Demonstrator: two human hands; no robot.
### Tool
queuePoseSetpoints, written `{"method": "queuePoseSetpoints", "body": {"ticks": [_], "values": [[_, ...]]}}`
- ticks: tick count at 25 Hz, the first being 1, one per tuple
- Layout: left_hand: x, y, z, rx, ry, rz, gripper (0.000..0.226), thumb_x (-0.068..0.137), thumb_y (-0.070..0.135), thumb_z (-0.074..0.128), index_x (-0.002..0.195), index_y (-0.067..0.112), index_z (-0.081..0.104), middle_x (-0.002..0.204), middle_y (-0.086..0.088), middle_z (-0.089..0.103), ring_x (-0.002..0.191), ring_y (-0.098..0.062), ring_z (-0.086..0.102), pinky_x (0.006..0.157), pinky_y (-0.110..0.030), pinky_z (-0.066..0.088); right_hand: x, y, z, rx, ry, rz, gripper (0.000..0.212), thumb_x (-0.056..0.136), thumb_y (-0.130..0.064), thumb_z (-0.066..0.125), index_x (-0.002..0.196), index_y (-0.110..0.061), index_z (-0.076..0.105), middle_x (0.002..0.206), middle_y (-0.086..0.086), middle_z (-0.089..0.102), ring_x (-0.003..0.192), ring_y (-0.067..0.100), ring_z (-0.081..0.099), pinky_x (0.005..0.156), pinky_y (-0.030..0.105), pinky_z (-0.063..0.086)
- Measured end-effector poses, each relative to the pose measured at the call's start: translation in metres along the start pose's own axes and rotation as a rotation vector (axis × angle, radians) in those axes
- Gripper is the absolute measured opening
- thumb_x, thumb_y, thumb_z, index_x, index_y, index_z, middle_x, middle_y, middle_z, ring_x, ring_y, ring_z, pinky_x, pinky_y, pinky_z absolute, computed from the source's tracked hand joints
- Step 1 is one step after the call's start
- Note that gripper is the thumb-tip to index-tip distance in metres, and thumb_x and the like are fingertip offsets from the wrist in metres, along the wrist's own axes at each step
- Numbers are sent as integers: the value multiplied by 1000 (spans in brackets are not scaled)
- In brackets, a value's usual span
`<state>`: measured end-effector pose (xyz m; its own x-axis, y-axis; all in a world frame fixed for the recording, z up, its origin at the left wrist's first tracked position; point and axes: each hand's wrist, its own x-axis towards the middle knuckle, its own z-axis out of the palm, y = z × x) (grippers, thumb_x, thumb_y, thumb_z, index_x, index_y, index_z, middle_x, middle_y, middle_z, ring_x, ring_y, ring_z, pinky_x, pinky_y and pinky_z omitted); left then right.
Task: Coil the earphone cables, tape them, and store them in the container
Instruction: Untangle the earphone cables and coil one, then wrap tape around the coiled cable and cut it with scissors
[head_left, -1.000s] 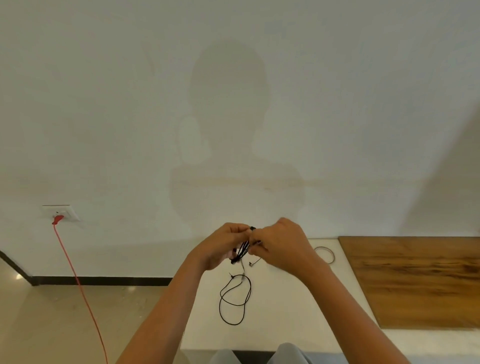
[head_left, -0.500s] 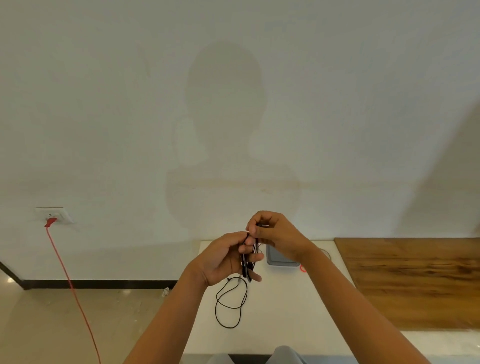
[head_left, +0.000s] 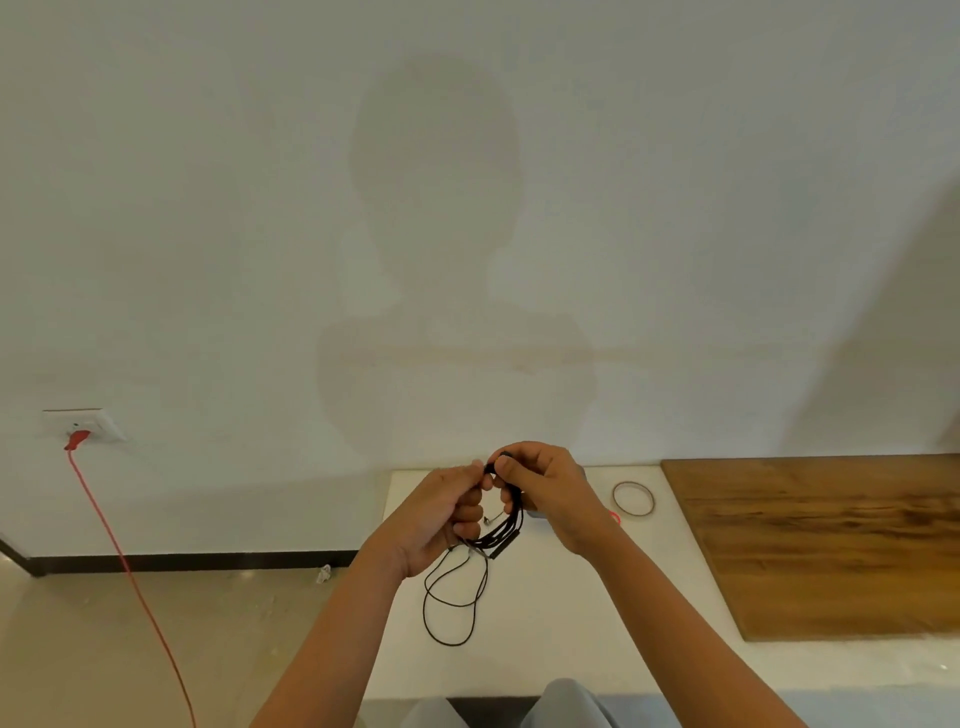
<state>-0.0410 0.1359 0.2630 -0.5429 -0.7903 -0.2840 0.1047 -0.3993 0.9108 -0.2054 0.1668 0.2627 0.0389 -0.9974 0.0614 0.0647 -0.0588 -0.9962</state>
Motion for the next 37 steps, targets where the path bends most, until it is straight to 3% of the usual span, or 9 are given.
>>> {"method": "queuePoseSetpoints", "body": {"ticks": [6,10,13,16,21,27,30,34,37], "values": [[20,-30,0,388,101,54,33,101,35,43,77,15,54,56,9,30,49,-9,25,45,-19,31,6,40,-7,48,60,212,17,96,-11,54,86,-8,68,65,-2,61,56,9,53,57,22,49],[48,-66,5,230,190,-53,26,95,22,44,70,16,42,54,8,24,47,-10,19,43,-22,22,16,79,-22,182,64,352,17,94,-7,55,90,-11,70,73,2,59,59,10,50,59,22,46],[71,-102,10,62,333,-163,26,92,16,47,67,15,43,50,8,23,41,-8,19,38,-21,21,21,116,-33,108,83,376,16,93,-9,58,95,-15,72,79,7,64,67,12,58,67,21,50],[88,-136,4,-79,397,-255,25,92,14,49,68,12,46,48,8,23,38,-7,18,35,-20,20,24,152,-59,-32,120,433,12,90,-15,63,98,-18,73,94,8,72,88,19,69,77,26,57],[106,-176,-9,-169,449,-339,20,95,14,48,77,8,54,47,7,23,37,-6,19,33,-19,22,43,209,-152,-638,625,425,20,90,-2,55,104,-7,69,98,9,69,86,22,63,72,23,45],[123,-194,-7,-194,436,-330,21,96,15,47,76,9,54,49,7,22,41,-7,18,37,-19,21,80,260,-200,-874,598,474,46,90,0,58,135,1,49,133,18,55,124,33,51,101,37,43],[128,-197,-7,-201,444,-320,23,97,16,46,76,10,54,49,8,23,40,-7,18,37,-18,22,84,279,-206,-961,566,532,40,93,-12,60,131,-3,52,120,15,63,111,32,59,91,38,49],[131,-199,-5,-183,453,-323,23,98,18,47,76,11,54,49,7,22,41,-7,18,37,-18,23,80,288,-207,-1027,616,544,14,94,-19,59,102,-8,63,84,4,65,79,24,65,69,30,51],[131,-198,-4,-176,449,-331,23,97,18,47,77,11,54,49,7,23,41,-7,19,38,-18,23,75,287,-209,-1132,605,563,13,92,-12,60,104,-7,65,88,6,67,75,18,58,77,31,51]]}}
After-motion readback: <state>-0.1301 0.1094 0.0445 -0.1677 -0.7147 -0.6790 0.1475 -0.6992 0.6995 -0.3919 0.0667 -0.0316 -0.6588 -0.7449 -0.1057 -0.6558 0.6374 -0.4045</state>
